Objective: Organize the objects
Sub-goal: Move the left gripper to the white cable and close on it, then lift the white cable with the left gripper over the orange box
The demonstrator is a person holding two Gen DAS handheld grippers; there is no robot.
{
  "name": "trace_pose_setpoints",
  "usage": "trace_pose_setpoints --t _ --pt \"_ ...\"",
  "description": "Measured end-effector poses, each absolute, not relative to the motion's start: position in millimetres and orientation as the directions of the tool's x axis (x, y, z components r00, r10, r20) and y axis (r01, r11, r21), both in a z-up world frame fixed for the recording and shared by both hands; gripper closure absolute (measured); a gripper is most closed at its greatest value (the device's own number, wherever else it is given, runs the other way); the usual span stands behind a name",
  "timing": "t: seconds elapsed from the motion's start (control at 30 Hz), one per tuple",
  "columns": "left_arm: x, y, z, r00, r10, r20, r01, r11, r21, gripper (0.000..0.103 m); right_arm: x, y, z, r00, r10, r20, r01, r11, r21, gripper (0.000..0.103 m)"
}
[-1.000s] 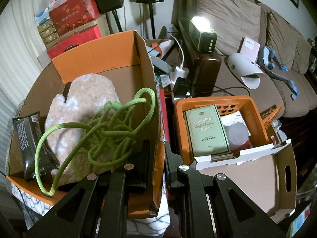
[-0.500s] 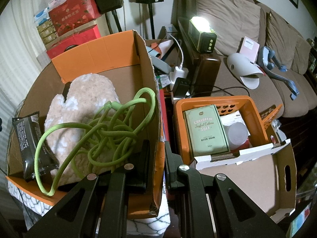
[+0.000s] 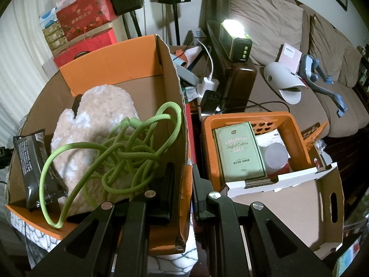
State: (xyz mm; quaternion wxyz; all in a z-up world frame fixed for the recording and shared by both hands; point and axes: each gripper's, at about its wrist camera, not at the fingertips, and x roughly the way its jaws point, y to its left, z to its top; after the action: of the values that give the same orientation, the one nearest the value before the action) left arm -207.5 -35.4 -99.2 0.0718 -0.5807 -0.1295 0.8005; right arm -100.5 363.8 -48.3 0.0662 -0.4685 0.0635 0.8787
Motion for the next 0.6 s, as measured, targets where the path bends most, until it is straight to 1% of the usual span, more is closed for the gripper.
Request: trace_pose_setpoints --t 0.1,0.17,0.23,0.3,0.47,0.5,0.53,0.57,0.6 --pt "-210.8 -26.2 -101.9 -0.308 0.236 -0.922 0.024 -0.966 -0.256 0.041 -100.6 363.6 -48.3 -0.552 0.056 -0.832 -0.176 -0.983 0.051 0.090" --pt "-214.8 -22.5 -105.2 -0.298 0.235 -0.925 0.026 -0.967 -0.253 0.048 -100.6 363.5 -48.4 -0.552 0.056 -0.832 -0.176 -0.983 0.050 0.090" --pt "-219.1 -19.9 -109.5 -0.279 0.239 -0.930 0.038 -0.965 -0.259 0.058 -100.5 363.6 -48.2 -0.551 0.056 -0.832 -0.175 -0.983 0.049 0.090" --pt "-222.5 -18.0 -112.0 -0.271 0.235 -0.933 0.043 -0.966 -0.255 0.059 -100.5 363.5 -48.4 -0.552 0.056 -0.832 -0.176 -0.983 0.050 0.090" --pt "-228.2 -11.3 -112.8 -0.276 0.206 -0.939 0.048 -0.973 -0.228 0.068 -100.5 363.4 -48.5 -0.552 0.056 -0.832 -0.176 -0.983 0.050 0.090" --pt "-228.3 -10.3 -112.8 -0.278 0.204 -0.939 0.046 -0.973 -0.225 0.074 -100.6 363.3 -48.5 -0.552 0.056 -0.832 -0.176 -0.983 0.050 0.090" --pt "-229.4 -10.1 -113.0 -0.282 0.210 -0.936 0.050 -0.971 -0.233 0.078 -100.5 363.2 -48.5 -0.552 0.056 -0.832 -0.176 -0.983 0.050 0.090" --pt "-231.2 -11.3 -113.2 -0.283 0.214 -0.935 0.057 -0.969 -0.239 0.079 -100.5 363.2 -48.5 -0.552 0.057 -0.832 -0.176 -0.983 0.049 0.090" --pt "-232.2 -13.0 -113.6 -0.285 0.224 -0.932 0.066 -0.965 -0.252 0.086 -100.5 363.2 -48.5 -0.552 0.057 -0.832 -0.176 -0.983 0.049 0.090"
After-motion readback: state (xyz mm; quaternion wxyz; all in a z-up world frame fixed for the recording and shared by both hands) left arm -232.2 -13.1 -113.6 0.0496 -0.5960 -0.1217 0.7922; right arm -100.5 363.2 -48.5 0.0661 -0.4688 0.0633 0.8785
